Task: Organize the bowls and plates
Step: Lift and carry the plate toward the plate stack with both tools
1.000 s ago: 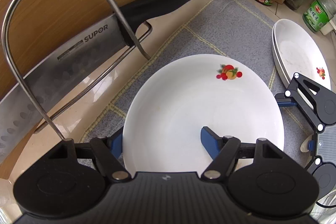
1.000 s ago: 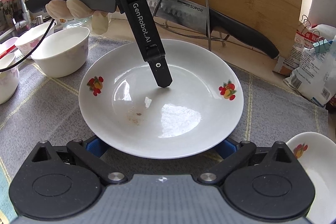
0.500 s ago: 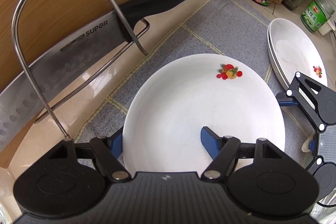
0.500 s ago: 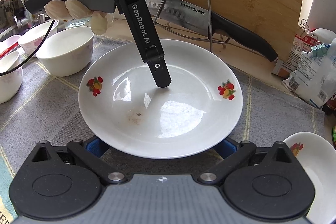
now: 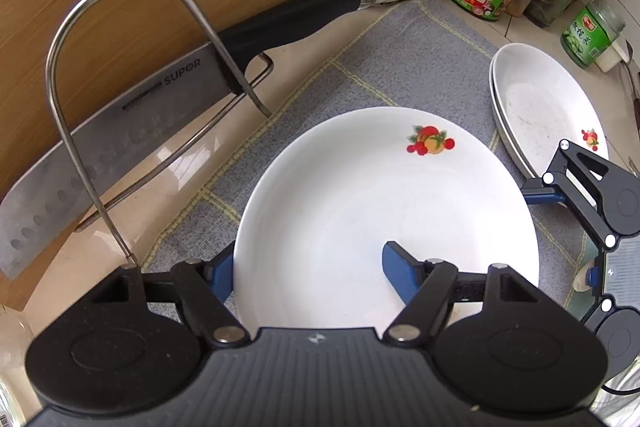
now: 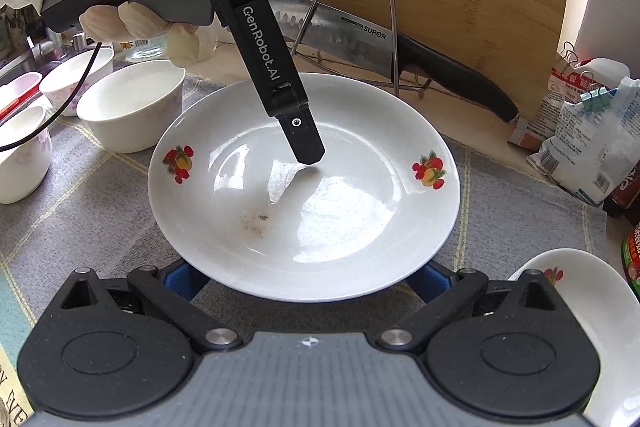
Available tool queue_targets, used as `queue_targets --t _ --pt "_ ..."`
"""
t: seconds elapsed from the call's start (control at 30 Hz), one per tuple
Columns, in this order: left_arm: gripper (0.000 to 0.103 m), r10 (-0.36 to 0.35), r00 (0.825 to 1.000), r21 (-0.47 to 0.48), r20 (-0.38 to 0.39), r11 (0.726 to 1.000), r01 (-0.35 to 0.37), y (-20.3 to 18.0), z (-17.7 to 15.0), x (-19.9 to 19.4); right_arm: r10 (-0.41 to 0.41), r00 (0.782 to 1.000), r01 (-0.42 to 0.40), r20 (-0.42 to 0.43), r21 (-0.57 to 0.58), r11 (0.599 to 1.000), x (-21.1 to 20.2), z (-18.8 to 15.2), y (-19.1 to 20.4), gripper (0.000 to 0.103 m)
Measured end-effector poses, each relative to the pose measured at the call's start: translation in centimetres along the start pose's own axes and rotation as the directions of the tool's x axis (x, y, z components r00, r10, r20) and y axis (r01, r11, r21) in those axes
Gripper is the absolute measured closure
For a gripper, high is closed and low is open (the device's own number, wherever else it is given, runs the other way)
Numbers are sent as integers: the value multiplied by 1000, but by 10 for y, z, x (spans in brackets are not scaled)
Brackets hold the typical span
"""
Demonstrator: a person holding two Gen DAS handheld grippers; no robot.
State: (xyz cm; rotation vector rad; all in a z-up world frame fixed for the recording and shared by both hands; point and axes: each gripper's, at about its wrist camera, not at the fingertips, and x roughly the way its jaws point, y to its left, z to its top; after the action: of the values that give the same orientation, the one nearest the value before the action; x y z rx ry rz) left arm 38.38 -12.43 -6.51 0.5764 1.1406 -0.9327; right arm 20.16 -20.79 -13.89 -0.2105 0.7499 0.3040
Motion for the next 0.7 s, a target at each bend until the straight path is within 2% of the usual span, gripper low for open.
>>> queue_targets --t 0.7 --pt "30 14 1000 48 27 999 -15 -24 0 -15 -52 998 51 30 19 999 -27 -6 1 0"
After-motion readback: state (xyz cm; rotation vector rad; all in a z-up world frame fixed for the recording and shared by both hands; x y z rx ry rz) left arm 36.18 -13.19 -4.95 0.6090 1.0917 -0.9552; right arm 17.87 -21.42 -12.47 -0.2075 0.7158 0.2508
